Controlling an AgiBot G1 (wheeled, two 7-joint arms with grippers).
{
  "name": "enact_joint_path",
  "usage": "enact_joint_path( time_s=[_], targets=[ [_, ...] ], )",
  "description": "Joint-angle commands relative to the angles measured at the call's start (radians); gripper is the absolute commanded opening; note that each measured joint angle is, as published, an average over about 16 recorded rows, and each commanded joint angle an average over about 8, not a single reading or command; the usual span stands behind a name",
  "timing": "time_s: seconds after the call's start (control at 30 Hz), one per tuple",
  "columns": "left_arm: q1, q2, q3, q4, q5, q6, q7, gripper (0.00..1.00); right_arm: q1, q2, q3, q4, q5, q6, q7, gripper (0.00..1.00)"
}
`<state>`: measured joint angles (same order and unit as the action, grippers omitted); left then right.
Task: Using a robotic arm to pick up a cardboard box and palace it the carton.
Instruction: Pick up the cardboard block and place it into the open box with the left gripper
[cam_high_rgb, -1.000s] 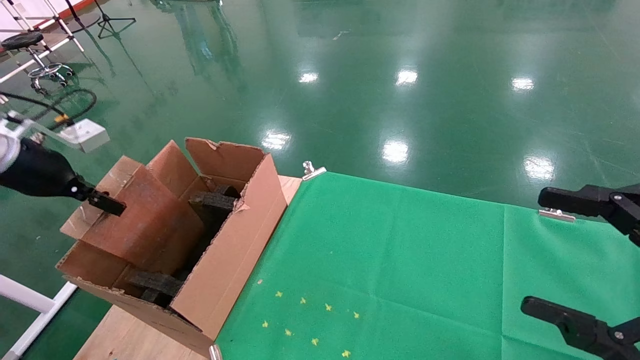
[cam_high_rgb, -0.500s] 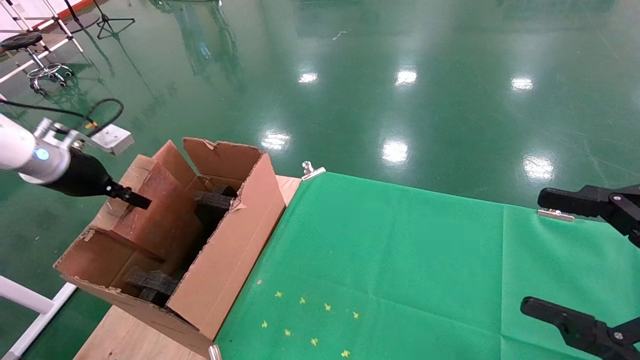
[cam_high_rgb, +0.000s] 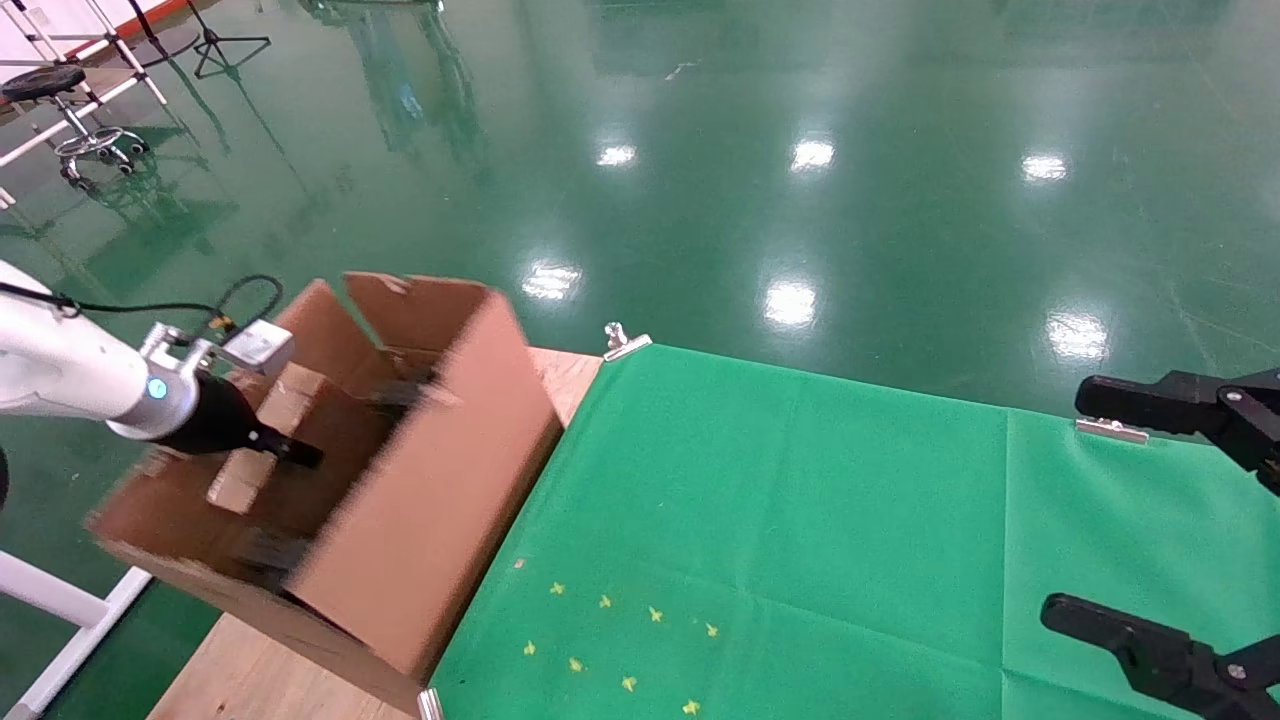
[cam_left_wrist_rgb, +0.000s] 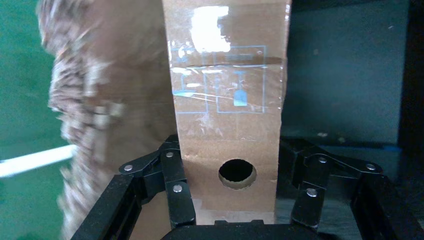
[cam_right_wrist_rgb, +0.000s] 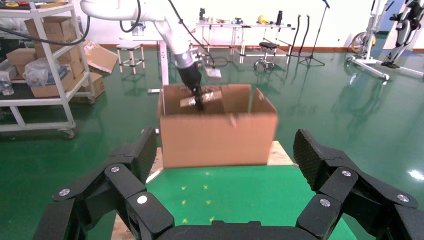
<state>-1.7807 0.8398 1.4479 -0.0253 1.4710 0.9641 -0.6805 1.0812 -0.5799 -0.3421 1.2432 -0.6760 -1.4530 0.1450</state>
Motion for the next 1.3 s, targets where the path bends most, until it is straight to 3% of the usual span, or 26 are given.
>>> enact_joint_path(
  time_s=[0.03,0.2,0.23,0.47,0.5,1.03,1.3],
  targets=[
    [0.010,0.001,-0.007,0.002,-0.010,0.011,0.000,0.00,0.000,0.000,0.000,0.000,0.000,0.000,0.000,1.00],
    [0.017,-0.002,-0.019,0.008,-0.029,0.052,-0.003,0.00,0.000,0.000,0.000,0.000,0.000,0.000,0.000,1.00],
    [0.019,-0.002,-0.021,0.009,-0.031,0.057,-0.003,0.05,0.000,0.000,0.000,0.000,0.000,0.000,0.000,1.00],
    [0.032,-0.001,-0.024,0.019,-0.036,0.059,-0.005,0.92,0.000,0.000,0.000,0.000,0.000,0.000,0.000,1.00],
    [0.033,-0.001,-0.024,0.020,-0.036,0.058,-0.005,1.00,0.000,0.000,0.000,0.000,0.000,0.000,0.000,1.00],
    [0.027,0.001,-0.022,0.016,-0.033,0.065,-0.005,1.00,0.000,0.000,0.000,0.000,0.000,0.000,0.000,1.00],
    [-0.026,-0.004,-0.025,-0.007,-0.038,0.087,0.012,1.00,0.000,0.000,0.000,0.000,0.000,0.000,0.000,1.00]
  ],
)
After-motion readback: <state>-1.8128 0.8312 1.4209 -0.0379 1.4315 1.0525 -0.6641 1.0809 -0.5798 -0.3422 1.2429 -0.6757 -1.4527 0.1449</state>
